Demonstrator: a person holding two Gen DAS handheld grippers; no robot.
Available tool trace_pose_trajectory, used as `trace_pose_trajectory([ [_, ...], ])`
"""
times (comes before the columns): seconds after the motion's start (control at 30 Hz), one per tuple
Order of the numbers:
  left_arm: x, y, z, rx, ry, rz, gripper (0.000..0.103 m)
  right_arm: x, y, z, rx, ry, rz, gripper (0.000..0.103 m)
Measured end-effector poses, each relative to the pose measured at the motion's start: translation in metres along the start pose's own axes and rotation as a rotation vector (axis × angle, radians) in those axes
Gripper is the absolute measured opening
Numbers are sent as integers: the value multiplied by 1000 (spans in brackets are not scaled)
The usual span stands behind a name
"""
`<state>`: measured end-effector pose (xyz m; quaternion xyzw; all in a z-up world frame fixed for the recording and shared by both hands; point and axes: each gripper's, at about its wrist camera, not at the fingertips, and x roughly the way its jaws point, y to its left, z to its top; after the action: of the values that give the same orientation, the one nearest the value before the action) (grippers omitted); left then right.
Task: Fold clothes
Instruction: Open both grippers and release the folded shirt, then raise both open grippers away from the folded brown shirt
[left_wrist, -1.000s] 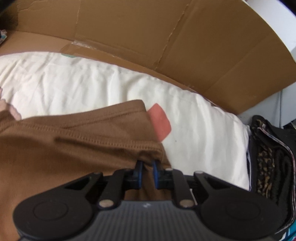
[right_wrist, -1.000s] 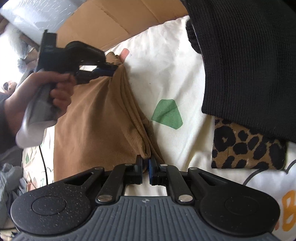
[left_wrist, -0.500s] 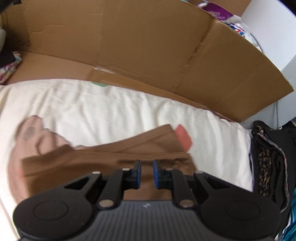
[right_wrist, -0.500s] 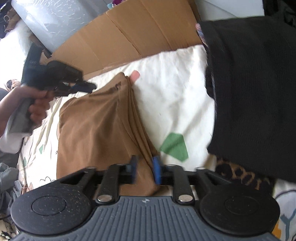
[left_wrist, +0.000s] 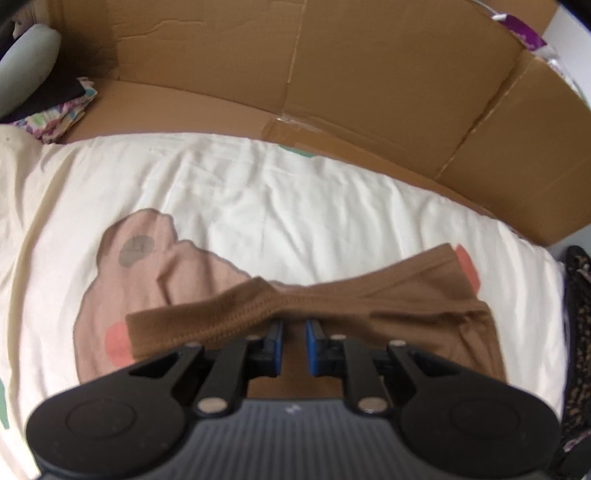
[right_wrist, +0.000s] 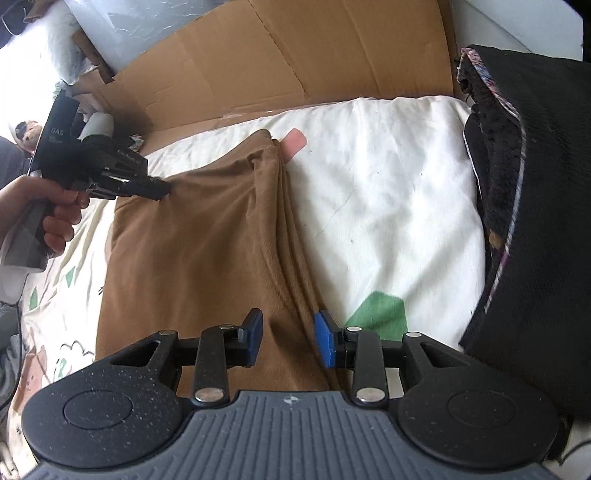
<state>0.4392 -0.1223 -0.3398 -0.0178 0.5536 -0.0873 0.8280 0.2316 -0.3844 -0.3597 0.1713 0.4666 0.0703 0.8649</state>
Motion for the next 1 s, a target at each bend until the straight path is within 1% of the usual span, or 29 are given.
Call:
trace_pose_trajectory([
  [0.13, 13, 4, -3, -34, -1, 3, 14, 13, -5, 4, 18, 18, -36, 34],
  [0.2, 13, 1, -4, -27, -5, 13, 14, 16, -9, 4, 18, 29, -68, 34],
  [0.27, 9, 1, -2, -13, -3, 9, 14, 14, -13, 4, 8, 31, -76, 34],
  [0.37, -4, 8, 0, -9, -3, -17, 15, 12, -16, 3, 6, 44, -73, 34],
  [0.47, -23, 19, 1, -3, -15, -28, 20, 8, -12, 3, 4, 50, -62, 34],
  [0.5, -29, 23, 1, 0, -20, -31, 20, 7, -11, 2, 4, 50, -57, 33],
  [0.63, -51, 44, -2, -6, -35, -30, 21, 2, -4, 4, -4, 33, -31, 34],
  [0.73, -65, 61, -8, -25, -43, -23, 23, 2, 1, 7, -4, 21, -22, 34],
  [0.77, -68, 66, -11, -33, -43, -24, 26, 4, 2, 9, -3, 20, -21, 34],
  [0.8, -69, 70, -14, -39, -42, -28, 29, 5, 4, 10, -2, 19, -20, 34],
  [0.97, -58, 89, -27, -75, -12, -18, 29, 17, 12, 17, -26, 24, -21, 34],
  [1.0, -53, 93, -29, -92, -8, -37, 29, 19, 14, 19, -30, 26, -22, 35],
])
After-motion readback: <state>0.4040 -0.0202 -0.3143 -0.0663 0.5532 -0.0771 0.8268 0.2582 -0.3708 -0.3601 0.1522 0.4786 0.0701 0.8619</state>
